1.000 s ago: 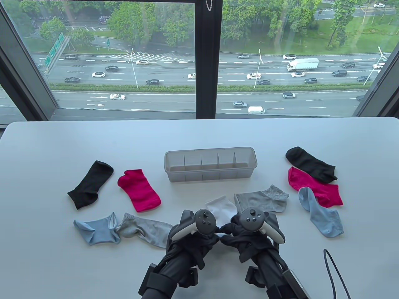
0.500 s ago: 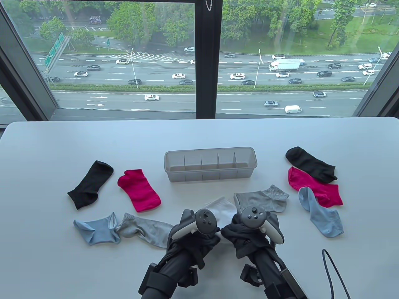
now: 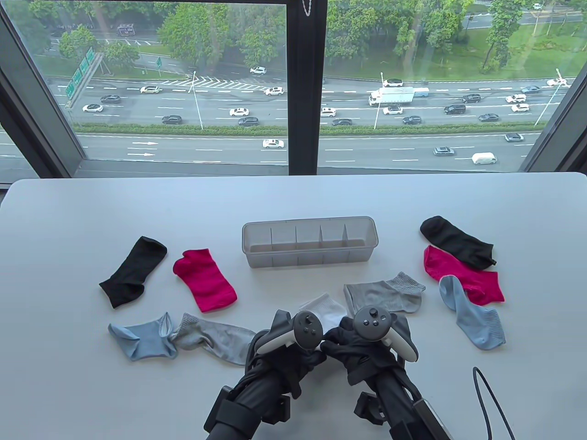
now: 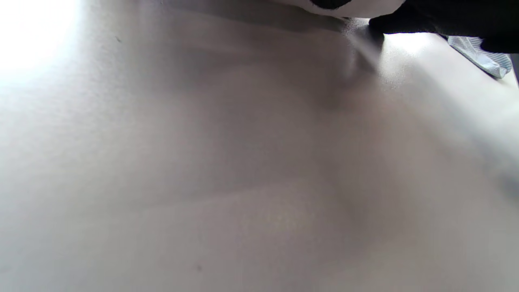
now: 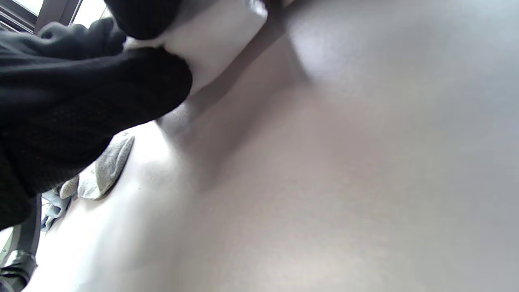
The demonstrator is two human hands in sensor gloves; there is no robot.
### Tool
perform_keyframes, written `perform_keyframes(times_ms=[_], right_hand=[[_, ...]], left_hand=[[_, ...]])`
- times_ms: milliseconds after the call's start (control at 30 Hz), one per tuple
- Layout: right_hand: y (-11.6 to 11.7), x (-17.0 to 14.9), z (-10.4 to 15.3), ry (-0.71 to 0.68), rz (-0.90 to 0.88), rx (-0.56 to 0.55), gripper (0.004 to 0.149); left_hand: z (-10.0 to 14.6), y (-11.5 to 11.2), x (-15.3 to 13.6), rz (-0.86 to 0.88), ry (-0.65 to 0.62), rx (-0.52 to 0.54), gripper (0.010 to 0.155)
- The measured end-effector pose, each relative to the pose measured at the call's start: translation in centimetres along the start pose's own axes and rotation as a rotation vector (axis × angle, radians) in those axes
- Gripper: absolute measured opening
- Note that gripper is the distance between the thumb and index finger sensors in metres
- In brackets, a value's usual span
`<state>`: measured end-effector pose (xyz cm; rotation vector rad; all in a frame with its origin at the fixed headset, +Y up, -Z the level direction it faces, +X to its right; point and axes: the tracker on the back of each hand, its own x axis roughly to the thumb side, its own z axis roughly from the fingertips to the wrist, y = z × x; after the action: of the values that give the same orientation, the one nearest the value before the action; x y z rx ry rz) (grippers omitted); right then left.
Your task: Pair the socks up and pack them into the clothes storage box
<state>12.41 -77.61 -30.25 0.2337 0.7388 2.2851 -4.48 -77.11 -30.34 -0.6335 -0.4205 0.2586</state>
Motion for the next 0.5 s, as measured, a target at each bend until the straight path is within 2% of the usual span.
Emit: perform_keyframes(times_ms=[67, 167, 267, 333, 367, 400, 500], right_hand=[[0.0, -0.07, -0.01, -0.003, -0.055, 0.009, 0.04], [0.15, -0.11, -0.05, 0.006, -0.148, -0.008, 0.041], [0.04, 0.0, 0.02, 0.019, -0.119, -0.034, 0.041], [-0.06, 0.1, 0.19, 0.024, -0.062, -0.086, 0.044], [-0.09, 0.08, 0.2, 0.016, -0.036, -0.084, 0.051], [-0.1, 0.0, 0.19, 0.009, -0.037, -0.064, 0.052], [-0.11, -0.23, 0.03, 0.017, -0.136, -0.047, 0.04]], left_hand=[[0.13, 0.21, 0.14, -0.012, -0.007, 0.014, 0.069], [0.26, 0.36, 0.37, -0.055, 0.011, 0.059, 0.059], [0.2, 0.34, 0.81, -0.108, 0.021, 0.1, 0.046], [0.0, 0.2, 0.79, -0.137, 0.025, 0.094, 0.044], [-0.11, 0.13, 0.73, -0.128, 0.021, 0.073, 0.045], [-0.13, 0.11, 0.65, -0.121, 0.026, 0.057, 0.045], [-0.15, 0.0, 0.57, -0.103, 0.013, 0.057, 0.047]])
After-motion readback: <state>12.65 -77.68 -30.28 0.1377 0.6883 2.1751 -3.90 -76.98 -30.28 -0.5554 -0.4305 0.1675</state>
